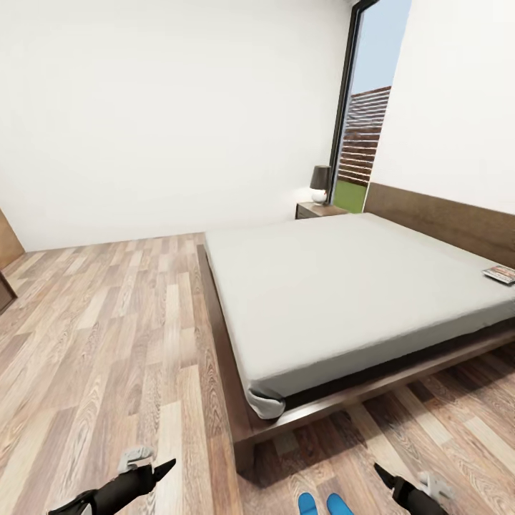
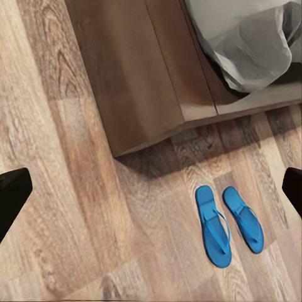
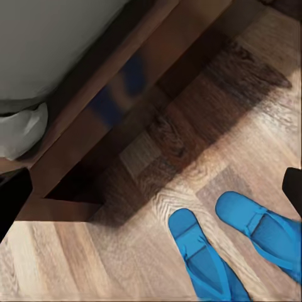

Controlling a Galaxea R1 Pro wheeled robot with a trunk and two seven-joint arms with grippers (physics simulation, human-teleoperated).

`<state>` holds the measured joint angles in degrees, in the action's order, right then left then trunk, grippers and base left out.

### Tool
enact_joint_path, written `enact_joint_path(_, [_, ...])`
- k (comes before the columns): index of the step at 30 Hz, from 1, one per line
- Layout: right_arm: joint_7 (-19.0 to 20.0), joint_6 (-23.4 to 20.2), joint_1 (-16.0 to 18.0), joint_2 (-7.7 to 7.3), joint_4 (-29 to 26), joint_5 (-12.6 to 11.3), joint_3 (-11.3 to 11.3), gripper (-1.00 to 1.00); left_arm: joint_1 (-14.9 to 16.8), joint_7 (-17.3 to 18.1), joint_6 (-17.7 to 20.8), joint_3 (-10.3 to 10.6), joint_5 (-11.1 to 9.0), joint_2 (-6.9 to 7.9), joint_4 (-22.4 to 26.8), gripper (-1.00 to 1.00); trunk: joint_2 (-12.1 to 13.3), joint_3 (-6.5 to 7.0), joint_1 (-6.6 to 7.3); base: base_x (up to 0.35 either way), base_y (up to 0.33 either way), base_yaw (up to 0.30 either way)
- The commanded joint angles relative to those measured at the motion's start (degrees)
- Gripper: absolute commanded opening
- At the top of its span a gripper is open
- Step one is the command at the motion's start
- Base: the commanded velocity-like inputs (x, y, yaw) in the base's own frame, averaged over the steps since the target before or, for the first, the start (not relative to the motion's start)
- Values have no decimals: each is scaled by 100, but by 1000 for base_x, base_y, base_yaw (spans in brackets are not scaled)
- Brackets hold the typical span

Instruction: In the bedroom, move the book from the bed onto either nightstand, and place the two sandals side by side next to the bed.

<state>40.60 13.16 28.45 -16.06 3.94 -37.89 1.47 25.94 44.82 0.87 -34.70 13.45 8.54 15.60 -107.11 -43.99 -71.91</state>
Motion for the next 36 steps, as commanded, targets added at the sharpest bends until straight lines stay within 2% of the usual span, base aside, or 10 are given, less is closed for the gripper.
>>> enact_joint_path(1, [-25,62,11,23,29,63,-22,100,4,-1,10,-51,52,-15,-16,100,-3,-5,1,0,0,-6])
enact_joint_path(4, [-175,120,11,100,35,357,-169,100,5,-121,3,-47,59,-51,-128,100,-3,-5,1,0,0,-3])
enact_joint_path(11, [-156,-187,11,128,-15,480,-218,100,6,-164,-35,-46,63,-81,-192,100,-3,-5,1,0,0,0])
enact_joint_path(13, [58,-1076,14,129,-112,485,-217,100,3,-166,-40,-46,66,-144,-202,100,-3,-5,1,0,0,0])
enact_joint_path(16, [440,-1898,16,131,-227,484,-210,100,3,-166,-42,-40,69,-187,-224,100,-3,-5,1,0,0,0])
enact_joint_path(20, [607,-2234,12,265,-230,484,-206,100,2,-171,-90,-41,76,-238,-355,100,-3,-5,1,0,0,0])
enact_joint_path(22, [642,-2089,13,686,-214,486,-202,100,2,-202,-276,-38,74,-256,-442,100,-3,-5,1,0,0,0])
enact_joint_path(26, [647,-1292,11,976,-197,484,-200,100,0,-443,-468,-37,77,-263,-677,100,-3,-5,1,0,0,0])
enact_joint_path(30, [637,-877,11,1036,-62,477,-197,100,-1,-706,-515,-37,83,-265,-761,100,-3,-5,1,0,0,0])
enact_joint_path(36, [640,-798,11,1031,57,475,-192,100,-1,-766,-519,-37,86,-265,-776,100,158,67,89,0,0,0])
